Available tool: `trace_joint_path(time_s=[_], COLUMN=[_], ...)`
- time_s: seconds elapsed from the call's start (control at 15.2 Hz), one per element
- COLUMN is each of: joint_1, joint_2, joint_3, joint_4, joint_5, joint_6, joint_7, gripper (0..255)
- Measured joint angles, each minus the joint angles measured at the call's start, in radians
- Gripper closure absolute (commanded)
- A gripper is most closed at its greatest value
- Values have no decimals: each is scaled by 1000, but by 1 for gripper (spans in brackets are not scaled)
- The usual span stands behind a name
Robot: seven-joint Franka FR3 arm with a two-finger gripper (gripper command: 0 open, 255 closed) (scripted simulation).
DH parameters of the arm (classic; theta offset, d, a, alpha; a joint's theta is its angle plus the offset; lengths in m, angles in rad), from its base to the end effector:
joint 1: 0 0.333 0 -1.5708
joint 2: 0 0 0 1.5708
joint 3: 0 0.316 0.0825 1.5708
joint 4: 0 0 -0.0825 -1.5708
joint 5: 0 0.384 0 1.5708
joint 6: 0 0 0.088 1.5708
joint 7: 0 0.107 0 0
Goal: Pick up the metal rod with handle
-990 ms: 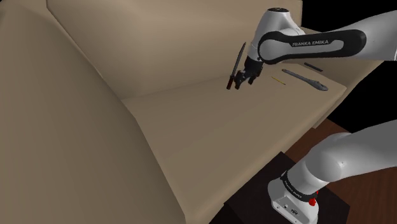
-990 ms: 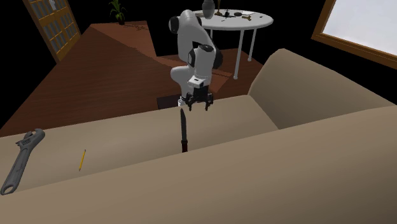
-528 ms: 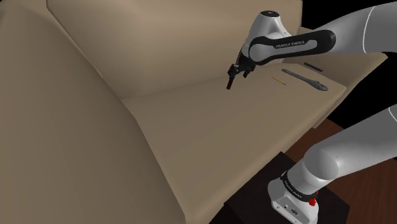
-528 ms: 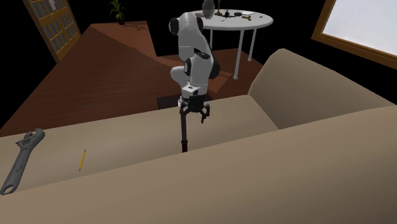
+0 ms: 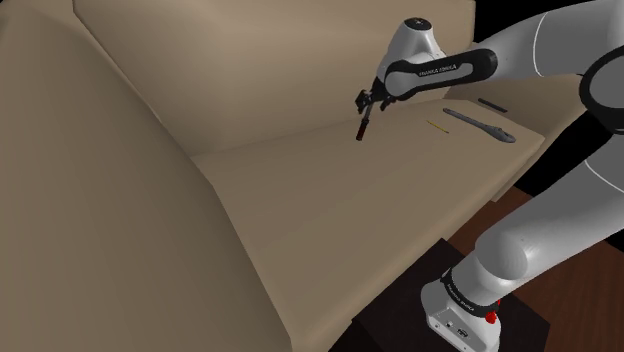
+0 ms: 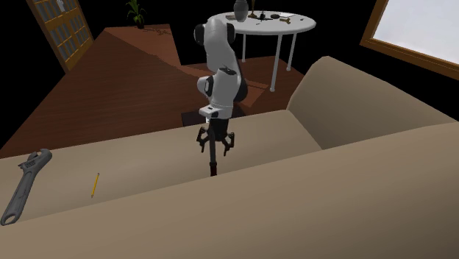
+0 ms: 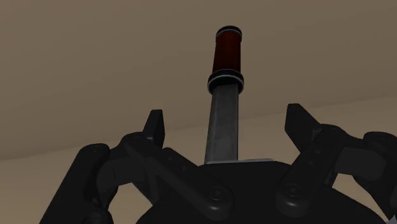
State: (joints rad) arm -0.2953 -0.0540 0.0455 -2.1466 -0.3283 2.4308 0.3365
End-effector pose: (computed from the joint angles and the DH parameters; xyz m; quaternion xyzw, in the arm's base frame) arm 0.5405 -0.1386 0.4615 0.9610 -0.1811 0.1712 0.1198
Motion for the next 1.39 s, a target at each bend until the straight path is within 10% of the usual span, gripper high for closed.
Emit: trace_joint_path(time_s=[0.46, 0.53, 1.39], joint_1=[-6, -6, -5], joint_2=[47, 48, 37], joint_3=[-3, -3, -2], joint_4=[-34, -36, -27], joint_5=[-40, -42, -33], joint_6=[83, 86, 67], joint_7=[45, 48, 38], gripper=[0, 255, 255])
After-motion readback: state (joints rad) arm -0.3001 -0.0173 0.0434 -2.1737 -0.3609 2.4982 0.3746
